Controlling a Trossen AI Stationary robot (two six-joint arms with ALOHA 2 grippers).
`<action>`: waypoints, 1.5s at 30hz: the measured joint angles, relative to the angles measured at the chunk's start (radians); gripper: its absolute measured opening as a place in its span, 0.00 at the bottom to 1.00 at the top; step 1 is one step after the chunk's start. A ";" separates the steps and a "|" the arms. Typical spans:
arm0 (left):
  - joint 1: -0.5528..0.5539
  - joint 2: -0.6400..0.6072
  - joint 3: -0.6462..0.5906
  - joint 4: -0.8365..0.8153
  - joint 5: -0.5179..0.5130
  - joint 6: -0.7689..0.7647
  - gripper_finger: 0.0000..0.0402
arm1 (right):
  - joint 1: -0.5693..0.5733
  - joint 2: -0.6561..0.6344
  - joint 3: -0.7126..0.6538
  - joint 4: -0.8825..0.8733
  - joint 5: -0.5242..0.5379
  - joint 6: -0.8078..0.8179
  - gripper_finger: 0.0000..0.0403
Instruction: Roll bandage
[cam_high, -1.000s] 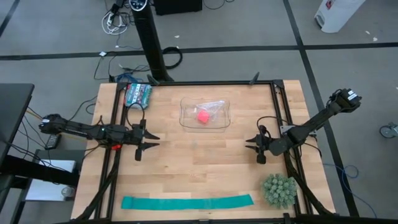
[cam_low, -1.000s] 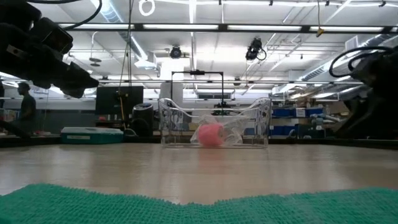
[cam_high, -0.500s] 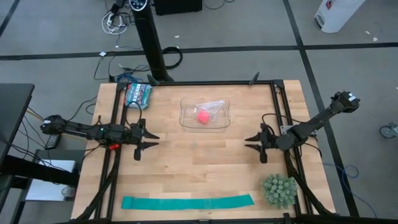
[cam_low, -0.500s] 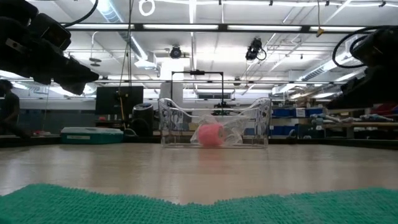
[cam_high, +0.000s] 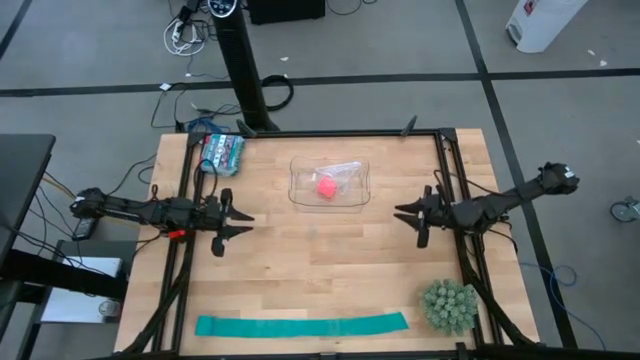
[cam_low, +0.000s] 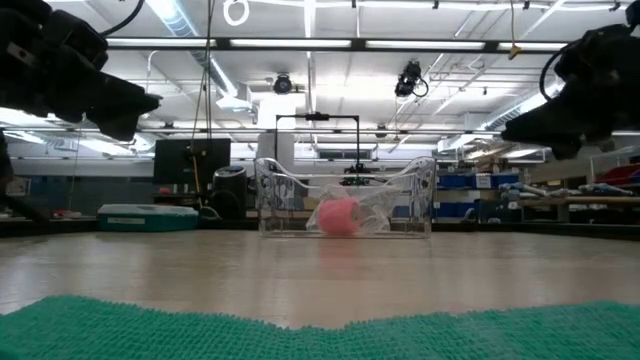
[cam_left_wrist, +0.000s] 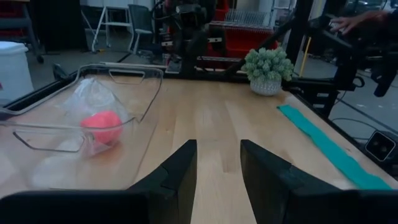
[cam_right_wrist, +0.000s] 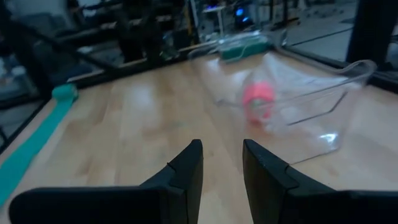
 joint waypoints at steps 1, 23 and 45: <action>0.000 -0.004 0.000 0.000 0.000 0.000 0.32 | -0.015 -0.010 0.000 0.000 0.000 0.000 0.26; 0.000 -0.010 0.000 -0.001 0.000 0.000 0.32 | -0.350 -0.282 -0.001 0.011 0.001 0.002 0.26; 0.000 -0.011 0.000 -0.001 0.000 0.000 0.32 | -0.491 -0.281 -0.001 0.005 0.001 0.001 0.26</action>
